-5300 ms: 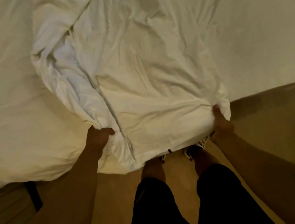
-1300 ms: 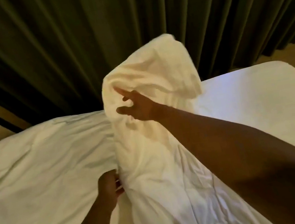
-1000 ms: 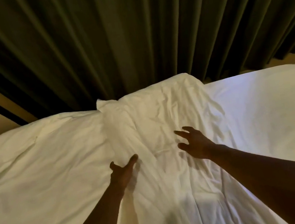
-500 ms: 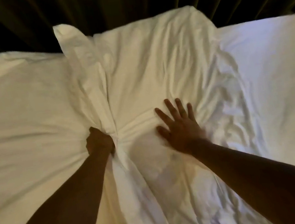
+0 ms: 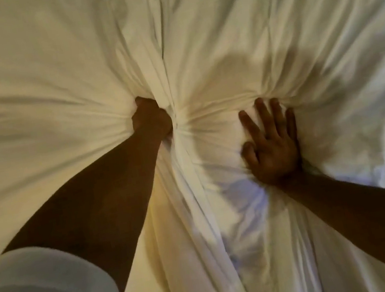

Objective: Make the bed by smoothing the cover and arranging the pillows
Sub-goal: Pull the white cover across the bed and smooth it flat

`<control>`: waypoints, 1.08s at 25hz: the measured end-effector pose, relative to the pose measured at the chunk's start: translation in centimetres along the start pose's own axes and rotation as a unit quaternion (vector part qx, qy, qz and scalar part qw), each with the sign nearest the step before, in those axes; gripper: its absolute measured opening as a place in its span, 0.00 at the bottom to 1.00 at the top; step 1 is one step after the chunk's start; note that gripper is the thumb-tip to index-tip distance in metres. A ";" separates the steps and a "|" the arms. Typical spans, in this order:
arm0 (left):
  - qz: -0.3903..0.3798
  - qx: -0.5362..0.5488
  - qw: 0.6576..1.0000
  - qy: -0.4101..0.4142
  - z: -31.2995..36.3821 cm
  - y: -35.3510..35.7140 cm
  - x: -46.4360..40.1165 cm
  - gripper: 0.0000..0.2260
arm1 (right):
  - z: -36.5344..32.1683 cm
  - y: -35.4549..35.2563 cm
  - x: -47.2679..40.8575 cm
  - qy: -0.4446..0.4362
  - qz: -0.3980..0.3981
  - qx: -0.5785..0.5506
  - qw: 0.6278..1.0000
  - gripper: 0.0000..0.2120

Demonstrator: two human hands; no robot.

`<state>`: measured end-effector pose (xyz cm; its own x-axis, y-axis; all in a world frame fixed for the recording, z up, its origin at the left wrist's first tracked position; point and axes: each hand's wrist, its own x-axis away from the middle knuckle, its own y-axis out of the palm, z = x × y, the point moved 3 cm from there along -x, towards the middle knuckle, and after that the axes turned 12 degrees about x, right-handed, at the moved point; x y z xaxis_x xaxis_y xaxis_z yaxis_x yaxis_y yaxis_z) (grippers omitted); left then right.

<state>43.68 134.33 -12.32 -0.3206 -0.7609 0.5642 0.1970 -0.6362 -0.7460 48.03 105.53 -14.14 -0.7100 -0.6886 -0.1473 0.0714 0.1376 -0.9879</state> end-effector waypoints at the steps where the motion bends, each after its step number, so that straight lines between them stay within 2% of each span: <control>1: 0.009 -0.006 1.000 0.004 0.1 0.1 0.0 0.28 | -0.3 0.3 -0.2 -0.003 0.010 -0.007 1.000 0.29; 5: 0.006 -0.022 0.999 0.036 -0.1 -1.1 0.9 0.30 | 0.2 1.0 0.2 -0.019 0.048 -0.011 0.999 0.29; 9: 0.001 0.190 0.981 0.035 -2.6 -1.7 9.1 0.40 | 0.1 1.1 0.7 -0.002 0.080 -0.004 0.997 0.29; 10: 0.017 0.178 0.983 0.050 -4.2 -1.1 13.1 0.44 | 0.3 1.0 0.8 -0.002 0.077 -0.003 0.997 0.29; 12: 0.036 0.019 0.998 0.050 -9.8 1.7 22.0 0.52 | 0.2 0.4 0.7 0.000 0.050 -0.006 0.999 0.28; 13: 0.042 -0.047 0.997 0.034 -13.0 2.6 26.3 0.52 | 0.0 0.4 0.6 0.000 0.035 0.002 0.999 0.28; 15: 0.044 -0.076 0.996 0.003 -19.0 2.5 32.5 0.45 | 0.1 0.4 1.6 -0.001 -0.012 0.010 1.000 0.29; 17: 0.048 -0.026 0.998 0.000 -22.8 1.2 33.7 0.34 | 0.6 0.2 2.4 -0.005 -0.045 0.025 0.999 0.30; 19: 0.083 -0.021 0.996 0.003 -25.5 0.1 34.1 0.24 | 0.3 -0.6 4.6 -0.002 -0.113 0.021 0.993 0.31; 22: 0.128 0.021 0.992 -0.005 -27.8 -1.0 35.1 0.12 | -1.7 -3.2 13.3 0.021 -0.192 0.008 0.981 0.33; 25: 0.131 0.064 0.989 0.011 -29.0 -3.1 36.4 0.14 | -5.5 -8.6 28.5 0.020 -0.258 -0.026 0.966 0.35; 27: 0.126 0.027 0.991 0.043 -29.6 -2.9 39.4 0.23 | -9.2 -11.6 38.4 -0.011 -0.338 -0.016 0.941 0.38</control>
<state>3.02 109.99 1.62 -0.3321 -0.8843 0.3281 0.3294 -0.4347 -0.8382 13.52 84.02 -7.86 -0.5713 -0.6406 0.5131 -0.4133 -0.3156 -0.8542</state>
